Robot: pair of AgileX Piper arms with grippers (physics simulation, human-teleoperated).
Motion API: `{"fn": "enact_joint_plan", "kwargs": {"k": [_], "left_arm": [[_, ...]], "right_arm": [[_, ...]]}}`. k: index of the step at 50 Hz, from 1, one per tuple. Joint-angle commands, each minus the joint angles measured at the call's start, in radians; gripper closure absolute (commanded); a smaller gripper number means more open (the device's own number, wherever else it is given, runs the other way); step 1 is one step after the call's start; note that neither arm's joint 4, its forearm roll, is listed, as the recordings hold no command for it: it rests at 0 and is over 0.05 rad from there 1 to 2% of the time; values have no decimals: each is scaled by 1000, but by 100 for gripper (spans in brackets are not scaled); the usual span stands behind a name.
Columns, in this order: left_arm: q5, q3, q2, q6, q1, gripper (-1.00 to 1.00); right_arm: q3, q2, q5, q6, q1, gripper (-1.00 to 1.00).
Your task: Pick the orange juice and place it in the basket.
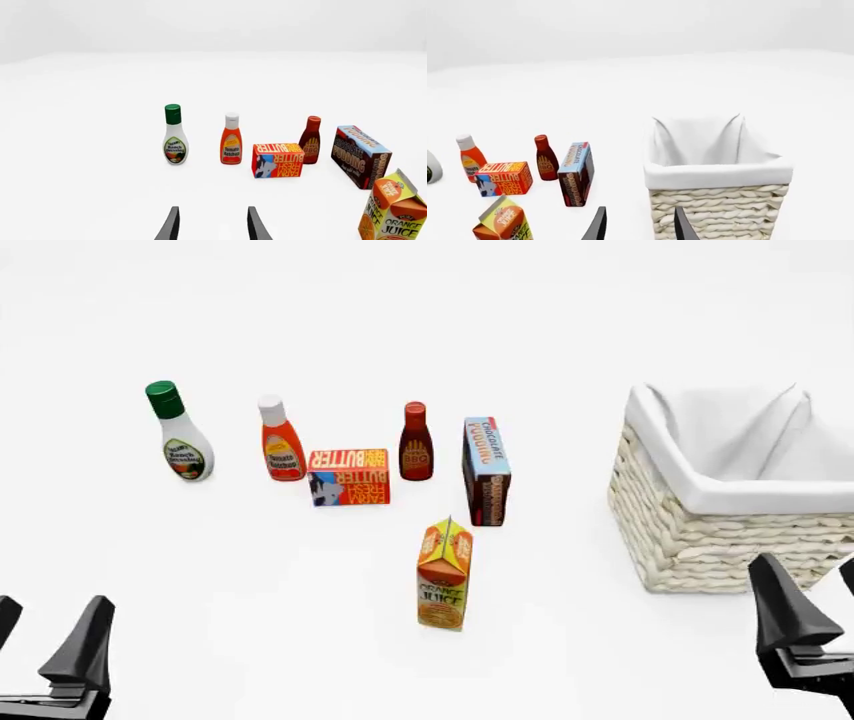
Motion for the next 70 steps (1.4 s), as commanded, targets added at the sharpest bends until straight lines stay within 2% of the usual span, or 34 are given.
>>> {"fn": "enact_joint_plan", "kwargs": {"k": [1, 11, 15, 16, 18, 19, 21, 23, 26, 28, 29, 31, 33, 34, 35, 36, 40, 42, 45, 46, 47, 48, 50, 53, 55, 56, 63, 67, 70], "left_arm": [[3, 0, -1, -2, 1, -100], [3, 0, -1, -2, 1, -100], [3, 0, -1, -1, 1, -100], [3, 0, -1, -1, 1, -100], [3, 0, -1, -1, 1, -100], [3, 0, -1, -1, 1, -100], [3, 0, -1, -1, 1, -100], [4, 0, -2, -2, 1, -100], [4, 0, -2, -1, 1, -100], [4, 0, -2, -1, 1, -100], [4, 0, -2, -2, 1, -100], [4, 0, -2, -1, 1, -100], [4, 0, -2, -1, 1, -100], [4, 0, -2, -1, 1, -100], [3, 0, -2, -2, 1, -100], [4, 0, -2, -1, 1, -100], [4, 0, -2, -2, 1, -100], [3, 0, -2, -1, 1, -100], [4, 0, -2, -1, 1, -100], [3, 0, -2, -2, 1, -100], [4, 0, -2, -1, 1, -100], [4, 0, -2, -1, 1, -100], [4, 0, -2, -1, 1, -100], [4, 0, -2, -1, 1, -100], [4, 0, -2, -1, 1, -100], [4, 0, -2, -1, 1, -100], [4, 0, -2, -1, 1, -100], [4, 0, -2, -1, 1, -100], [4, 0, -2, -1, 1, -100]], "right_arm": [[-81, 144, -5, 31, -2, -100], [-188, 250, 32, 62, 44, -100], [-259, 345, 41, 90, 124, -100], [-268, 349, 53, 72, 107, -100], [-274, 358, 54, 74, 118, -100], [-276, 384, 44, 106, 143, -100], [-294, 379, 66, 89, 125, -100], [-302, 400, 65, 141, 144, -100], [-323, 414, 80, 138, 147, -100], [-336, 424, 83, 177, 173, -100], [-348, 424, 96, 168, 164, -100], [-363, 458, 102, 198, 180, -100], [-372, 455, 108, 191, 181, -100], [-382, 501, 111, 230, 199, -100], [-390, 492, 119, 222, 187, -100], [-400, 514, 120, 251, 210, -100], [-436, 524, 151, 261, 203, -100], [-442, 559, 150, 301, 231, -100], [-460, 582, 166, 301, 233, -100], [-462, 598, 164, 352, 252, -100], [-463, 612, 162, 368, 262, -100], [-475, 604, 169, 358, 260, -100], [-471, 621, 158, 404, 282, -100], [-488, 638, 168, 409, 281, -100], [-491, 659, 162, 467, 302, -100], [-512, 653, 174, 449, 297, -100], [-599, 720, 217, 518, 332, -100], [-635, 747, 236, 526, 338, -100], [-654, 790, 257, 564, 335, -100]]}}
